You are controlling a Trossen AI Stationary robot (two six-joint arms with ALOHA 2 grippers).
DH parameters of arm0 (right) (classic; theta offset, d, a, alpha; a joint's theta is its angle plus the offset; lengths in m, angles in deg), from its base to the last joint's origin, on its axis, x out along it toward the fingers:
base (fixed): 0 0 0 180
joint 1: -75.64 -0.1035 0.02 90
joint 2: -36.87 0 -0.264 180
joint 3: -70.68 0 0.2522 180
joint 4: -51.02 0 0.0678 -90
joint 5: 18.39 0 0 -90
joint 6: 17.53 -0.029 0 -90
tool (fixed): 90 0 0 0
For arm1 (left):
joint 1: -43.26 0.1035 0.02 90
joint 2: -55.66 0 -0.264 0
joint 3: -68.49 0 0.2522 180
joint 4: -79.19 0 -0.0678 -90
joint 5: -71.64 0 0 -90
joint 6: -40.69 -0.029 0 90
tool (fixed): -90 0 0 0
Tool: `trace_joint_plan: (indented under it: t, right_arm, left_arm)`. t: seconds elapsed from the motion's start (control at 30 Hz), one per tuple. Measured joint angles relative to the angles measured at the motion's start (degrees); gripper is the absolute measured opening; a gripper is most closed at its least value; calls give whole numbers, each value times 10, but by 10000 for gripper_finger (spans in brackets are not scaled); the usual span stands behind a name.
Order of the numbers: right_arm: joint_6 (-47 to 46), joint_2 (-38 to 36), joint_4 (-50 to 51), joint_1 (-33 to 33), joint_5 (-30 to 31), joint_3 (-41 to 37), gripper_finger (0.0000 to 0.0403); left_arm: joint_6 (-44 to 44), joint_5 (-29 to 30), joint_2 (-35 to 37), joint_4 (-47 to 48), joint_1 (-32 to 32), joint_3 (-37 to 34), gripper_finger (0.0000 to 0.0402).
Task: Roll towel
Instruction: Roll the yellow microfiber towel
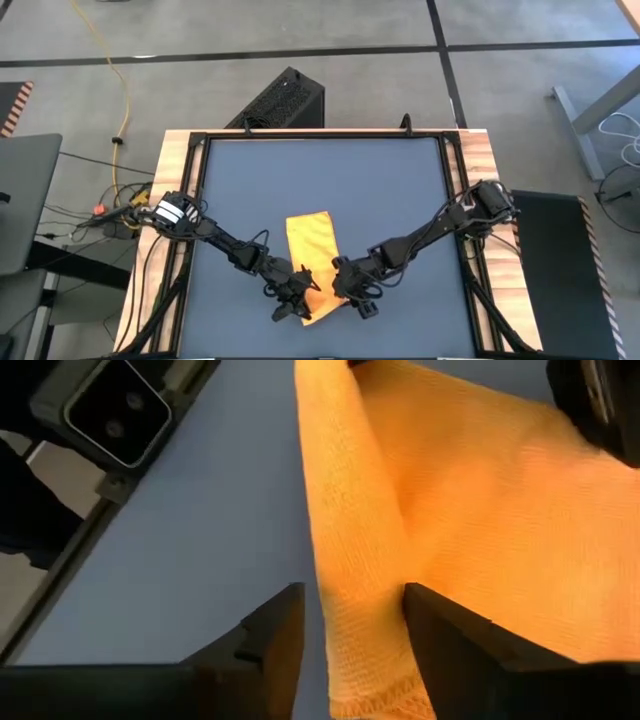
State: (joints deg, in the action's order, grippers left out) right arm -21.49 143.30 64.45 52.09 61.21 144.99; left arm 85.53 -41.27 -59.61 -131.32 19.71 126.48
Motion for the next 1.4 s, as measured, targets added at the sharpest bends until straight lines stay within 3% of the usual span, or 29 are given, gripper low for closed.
trace_joint_plan:
  t: [0.2, 0.43, 0.77, 1.03, 1.2, 1.4]
  right_arm:
    - [-32, 24, -7, 0, -18, 0, 111]
    - [-135, 35, -10, -6, -60, 0, 18]
    - [-216, 36, 6, -8, -110, 0, 29]
    - [-247, 36, 13, 2, -138, 0, 22]
    - [-311, 36, 1, 21, -159, 0, 24]
    - [-404, 36, -6, 32, -169, 0, 24]
  left_arm:
    - [6, 6, 0, -1, 0, 0, 0]
    - [9, 13, 0, -2, 0, 0, 4]
    - [-37, 4, 41, 40, 23, -3, 65]
    - [-138, 139, 132, 143, 23, -3, 67]
    - [-167, 205, 140, 142, 3, -2, 66]
    - [-160, 304, 137, 222, -2, -3, 66]
